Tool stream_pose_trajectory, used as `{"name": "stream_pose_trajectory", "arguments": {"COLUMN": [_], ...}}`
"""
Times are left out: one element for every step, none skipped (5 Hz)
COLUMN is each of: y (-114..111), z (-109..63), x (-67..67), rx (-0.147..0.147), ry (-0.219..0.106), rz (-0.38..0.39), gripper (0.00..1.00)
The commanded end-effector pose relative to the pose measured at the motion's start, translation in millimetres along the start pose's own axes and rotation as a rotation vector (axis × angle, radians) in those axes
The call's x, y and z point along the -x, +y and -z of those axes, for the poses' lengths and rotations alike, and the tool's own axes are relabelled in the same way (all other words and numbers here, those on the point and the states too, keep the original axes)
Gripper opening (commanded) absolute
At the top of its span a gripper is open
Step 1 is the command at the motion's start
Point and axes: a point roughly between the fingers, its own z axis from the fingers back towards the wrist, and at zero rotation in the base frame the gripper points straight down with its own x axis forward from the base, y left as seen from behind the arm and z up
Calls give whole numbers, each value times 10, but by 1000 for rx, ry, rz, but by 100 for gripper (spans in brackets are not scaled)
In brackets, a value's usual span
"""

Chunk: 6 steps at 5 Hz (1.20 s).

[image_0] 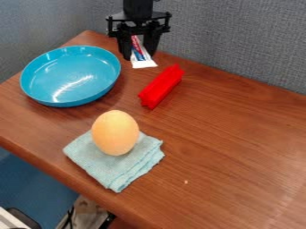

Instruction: Put the toothpaste on the blue plate

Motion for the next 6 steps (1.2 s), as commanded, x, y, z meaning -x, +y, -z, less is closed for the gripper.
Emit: {"name": "stream_pose_trajectory", "arguments": {"y": [70,150,182,223,287,320], "z": [-197,-211,-210,-202,-191,-187], "x": [-149,-205,-234,-268,-315,-340], "rx": [30,25,21,15,7,2], "ry": [-50,-49,-49,-48,-48,-46], "rz": [-27,-42,-49,-60,-76,-82], "gripper": [0,0,0,0,0,0]}}
